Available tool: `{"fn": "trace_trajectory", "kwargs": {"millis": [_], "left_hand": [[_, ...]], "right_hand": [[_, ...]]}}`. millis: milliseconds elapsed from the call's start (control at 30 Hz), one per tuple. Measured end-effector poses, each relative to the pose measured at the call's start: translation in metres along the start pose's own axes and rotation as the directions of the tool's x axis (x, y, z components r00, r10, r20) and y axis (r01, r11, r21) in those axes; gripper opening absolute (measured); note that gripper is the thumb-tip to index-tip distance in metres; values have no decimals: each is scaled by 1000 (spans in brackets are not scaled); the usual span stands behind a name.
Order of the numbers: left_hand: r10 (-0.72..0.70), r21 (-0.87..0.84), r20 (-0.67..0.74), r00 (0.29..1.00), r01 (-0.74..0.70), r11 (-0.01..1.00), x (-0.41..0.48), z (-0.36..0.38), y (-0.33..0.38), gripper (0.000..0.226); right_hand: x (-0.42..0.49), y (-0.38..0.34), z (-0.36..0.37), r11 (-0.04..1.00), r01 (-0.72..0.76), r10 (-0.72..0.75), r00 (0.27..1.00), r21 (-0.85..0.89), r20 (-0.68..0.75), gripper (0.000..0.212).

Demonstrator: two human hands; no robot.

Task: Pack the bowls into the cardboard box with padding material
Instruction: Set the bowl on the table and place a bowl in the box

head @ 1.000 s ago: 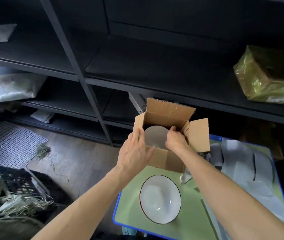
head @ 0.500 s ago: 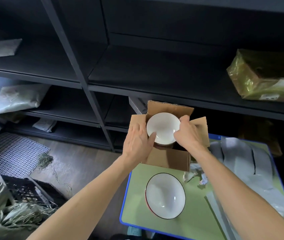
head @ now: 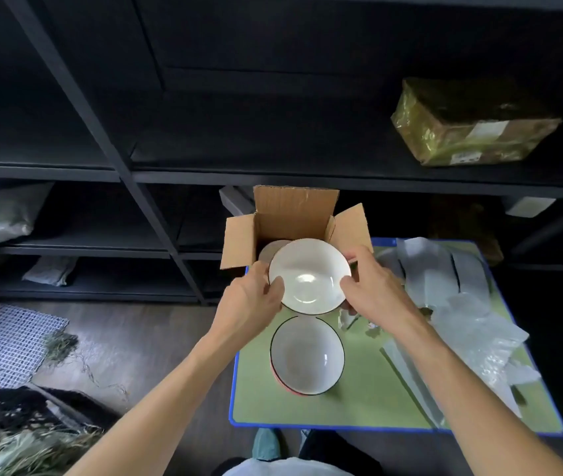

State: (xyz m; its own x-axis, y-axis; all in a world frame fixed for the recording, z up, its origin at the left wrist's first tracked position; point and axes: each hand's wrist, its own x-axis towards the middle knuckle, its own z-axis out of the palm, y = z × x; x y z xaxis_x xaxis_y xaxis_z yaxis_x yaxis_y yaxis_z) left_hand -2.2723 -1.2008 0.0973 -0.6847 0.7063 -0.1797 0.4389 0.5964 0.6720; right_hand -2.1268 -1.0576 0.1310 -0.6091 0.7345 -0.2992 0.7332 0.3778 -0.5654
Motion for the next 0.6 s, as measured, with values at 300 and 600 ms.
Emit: {"fn": "trace_trajectory", "kwargs": {"millis": [300, 600], "left_hand": [[-21, 82, 117, 993, 12, 997, -65, 35, -37, 15], [-5, 219, 164, 986, -32, 975, -79, 56, -55, 18]], "right_hand": [[-58, 41, 41, 999, -13, 18, 993, -52, 114, 31], [-67, 57, 72, 997, -16, 23, 994, -69, 108, 33]]}}
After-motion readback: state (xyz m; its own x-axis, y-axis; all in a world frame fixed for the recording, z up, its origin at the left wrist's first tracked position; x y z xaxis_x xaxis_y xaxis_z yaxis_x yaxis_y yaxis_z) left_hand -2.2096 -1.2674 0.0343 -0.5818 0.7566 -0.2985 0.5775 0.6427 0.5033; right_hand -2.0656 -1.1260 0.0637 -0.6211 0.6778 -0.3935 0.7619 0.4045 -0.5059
